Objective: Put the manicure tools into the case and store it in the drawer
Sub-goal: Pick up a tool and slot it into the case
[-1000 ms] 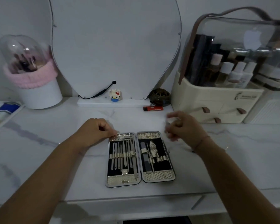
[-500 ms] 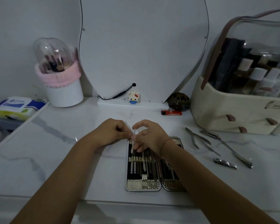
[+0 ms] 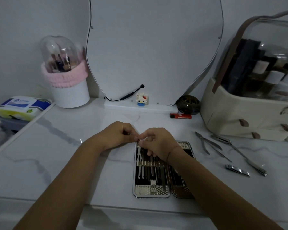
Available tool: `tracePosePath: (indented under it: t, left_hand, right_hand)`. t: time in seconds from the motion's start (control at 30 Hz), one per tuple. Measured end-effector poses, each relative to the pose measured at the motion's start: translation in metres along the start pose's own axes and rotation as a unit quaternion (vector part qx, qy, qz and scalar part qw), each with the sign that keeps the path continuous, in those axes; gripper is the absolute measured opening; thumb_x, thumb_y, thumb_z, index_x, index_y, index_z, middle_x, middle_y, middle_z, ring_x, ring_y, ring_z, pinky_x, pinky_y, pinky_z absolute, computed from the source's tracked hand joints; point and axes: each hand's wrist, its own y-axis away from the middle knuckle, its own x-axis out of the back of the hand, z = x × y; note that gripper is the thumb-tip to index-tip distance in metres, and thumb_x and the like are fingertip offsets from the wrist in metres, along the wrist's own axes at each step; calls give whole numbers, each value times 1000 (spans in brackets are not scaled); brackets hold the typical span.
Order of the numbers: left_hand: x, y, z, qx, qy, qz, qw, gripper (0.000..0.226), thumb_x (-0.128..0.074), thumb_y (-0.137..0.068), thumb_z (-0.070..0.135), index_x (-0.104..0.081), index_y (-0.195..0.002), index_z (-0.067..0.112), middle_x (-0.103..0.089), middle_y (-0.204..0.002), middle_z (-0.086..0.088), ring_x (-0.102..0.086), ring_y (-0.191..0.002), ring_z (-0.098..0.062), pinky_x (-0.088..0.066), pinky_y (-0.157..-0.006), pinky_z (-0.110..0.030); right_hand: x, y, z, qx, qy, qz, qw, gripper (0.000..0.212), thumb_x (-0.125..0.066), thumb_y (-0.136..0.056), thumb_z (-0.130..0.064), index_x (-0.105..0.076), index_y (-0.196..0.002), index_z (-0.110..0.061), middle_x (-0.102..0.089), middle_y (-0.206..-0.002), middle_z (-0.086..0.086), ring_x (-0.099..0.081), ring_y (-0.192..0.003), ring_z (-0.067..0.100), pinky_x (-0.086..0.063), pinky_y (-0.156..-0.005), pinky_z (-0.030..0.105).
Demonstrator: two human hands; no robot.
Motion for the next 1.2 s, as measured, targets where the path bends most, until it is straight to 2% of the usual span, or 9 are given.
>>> tracePosePath:
  t: [0.17, 0.47, 0.67, 0.8, 0.93, 1.2]
  left_hand:
    - [1, 0, 1, -6, -1, -6, 1000, 3, -73, -81, 19, -75, -81, 21, -64, -71, 25, -58, -68, 9, -39, -64, -2]
    - [2, -2, -2, -10, -21, -14, 1000, 4, -71, -83, 23, -75, -83, 22, -63, -75, 26, -57, -71, 6, -39, -66, -4]
    - [2, -3, -2, -4, -5, -23, 1000, 7, -69, -85, 20, -75, -83, 23, -63, -75, 27, -57, -72, 8, -38, -67, -3]
    - [1, -3, -3, -11, -2, -23, 1000, 7, -70, -84, 19, -76, -87, 17, -63, -75, 25, -58, -72, 6, -40, -69, -5]
    - [2, -3, -3, -15, -4, -22, 1000, 9, -71, -83, 19, -76, -88, 15, -63, -75, 26, -57, -72, 6, -40, -68, -5]
    - [1, -2, -2, -12, -5, -21, 1000, 7, -71, -83, 19, -76, -87, 17, -63, -74, 26, -56, -71, 6, -40, -67, -5]
  right_hand:
    - [2, 1, 4, 54, 58, 20, 997, 19, -54, -90, -17, -69, -96, -9, -51, -47, -5, -46, -32, -1, -34, -40, 4]
    - [6, 0, 11, 108, 115, -25, 987, 25, -49, -92, -15, -66, -110, -11, -52, -54, -10, -50, -45, 3, -42, -56, 9]
    - [7, -1, 13, 82, 59, -32, 994, 22, -49, -92, -13, -66, -104, -11, -55, -54, -5, -49, -39, 0, -42, -50, 9]
    - [8, 0, 10, 64, 37, -43, 996, 20, -46, -92, -10, -66, -93, -10, -55, -55, -4, -48, -38, -1, -43, -50, 11]
    - [7, 0, 10, 53, 30, -30, 998, 22, -45, -93, -10, -67, -96, -4, -54, -54, -4, -48, -37, -1, -42, -47, 10]
    - [6, -2, 8, 46, 64, -29, 996, 24, -46, -93, -15, -68, -98, -8, -54, -54, -1, -46, -44, 6, -43, -50, 14]
